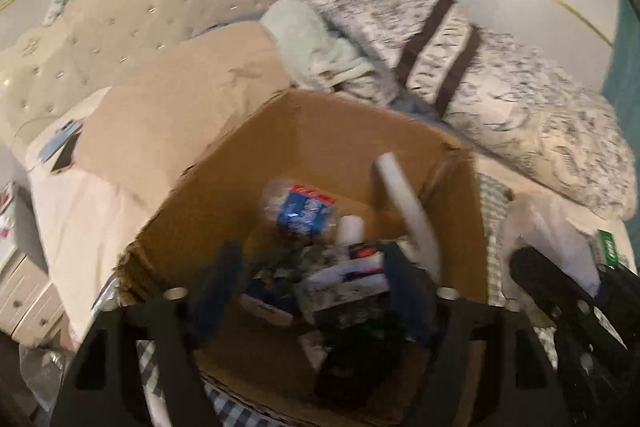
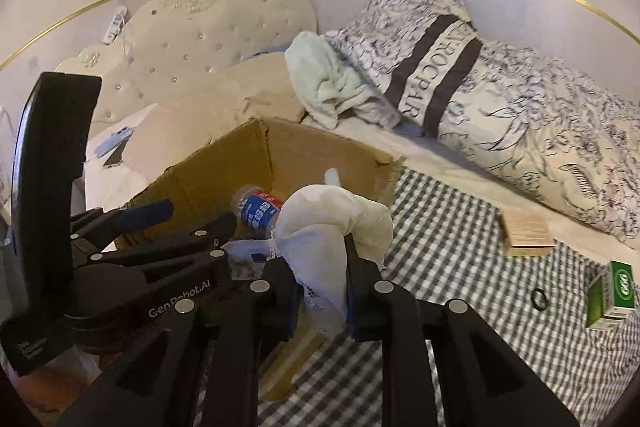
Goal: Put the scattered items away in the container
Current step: 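Open both tools to drop the case and cloth into the box, then move the right tool to the black ring and close on it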
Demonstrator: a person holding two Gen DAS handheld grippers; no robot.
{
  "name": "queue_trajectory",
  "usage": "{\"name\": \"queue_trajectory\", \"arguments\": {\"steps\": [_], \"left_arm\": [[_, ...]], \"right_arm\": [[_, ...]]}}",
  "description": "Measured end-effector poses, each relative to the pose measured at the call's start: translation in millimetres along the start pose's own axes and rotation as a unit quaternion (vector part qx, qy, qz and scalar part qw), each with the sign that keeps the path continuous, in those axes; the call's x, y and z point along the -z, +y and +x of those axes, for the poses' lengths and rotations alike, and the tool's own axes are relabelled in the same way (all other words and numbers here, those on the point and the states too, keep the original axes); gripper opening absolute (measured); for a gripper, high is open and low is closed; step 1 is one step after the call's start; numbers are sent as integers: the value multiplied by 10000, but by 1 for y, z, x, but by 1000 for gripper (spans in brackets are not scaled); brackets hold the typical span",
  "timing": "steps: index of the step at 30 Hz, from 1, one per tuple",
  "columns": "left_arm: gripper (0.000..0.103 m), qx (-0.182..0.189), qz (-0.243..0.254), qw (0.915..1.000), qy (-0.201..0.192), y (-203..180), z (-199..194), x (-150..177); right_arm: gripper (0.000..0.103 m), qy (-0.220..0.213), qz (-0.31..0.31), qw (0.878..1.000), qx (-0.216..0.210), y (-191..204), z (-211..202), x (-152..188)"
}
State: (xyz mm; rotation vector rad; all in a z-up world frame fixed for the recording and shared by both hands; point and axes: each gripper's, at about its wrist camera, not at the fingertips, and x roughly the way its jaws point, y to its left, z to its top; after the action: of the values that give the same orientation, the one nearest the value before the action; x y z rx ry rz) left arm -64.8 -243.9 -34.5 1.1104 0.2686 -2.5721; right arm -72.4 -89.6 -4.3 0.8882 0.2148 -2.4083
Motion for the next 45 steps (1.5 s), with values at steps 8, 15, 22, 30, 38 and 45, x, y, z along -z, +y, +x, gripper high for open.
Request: {"name": "queue_trajectory", "arguments": {"steps": [8, 15, 22, 30, 38, 45], "left_arm": [[88, -355, -179, 9992, -20, 10, 4, 0], [93, -178, 207, 9996, -122, -27, -9, 0], [94, 360, 612, 9974, -95, -91, -19, 6], [94, 758, 1170, 9902, 3, -178, 1, 14], [94, 875, 1531, 9842, 175, -234, 47, 14], [94, 907, 1651, 9812, 416, -269, 86, 12]], "right_arm": [[65, -343, -55, 9994, -79, 3, -1, 5], [67, -648, 190, 9973, 274, -32, -22, 8], [67, -333, 783, 9895, 1166, -118, -24, 39], [67, 103, 1494, 9757, 1598, -211, -23, 90], [67, 351, 1681, 9699, 1725, -259, 18, 100], [67, 629, 1810, 9647, 1808, -291, 66, 110]]}}
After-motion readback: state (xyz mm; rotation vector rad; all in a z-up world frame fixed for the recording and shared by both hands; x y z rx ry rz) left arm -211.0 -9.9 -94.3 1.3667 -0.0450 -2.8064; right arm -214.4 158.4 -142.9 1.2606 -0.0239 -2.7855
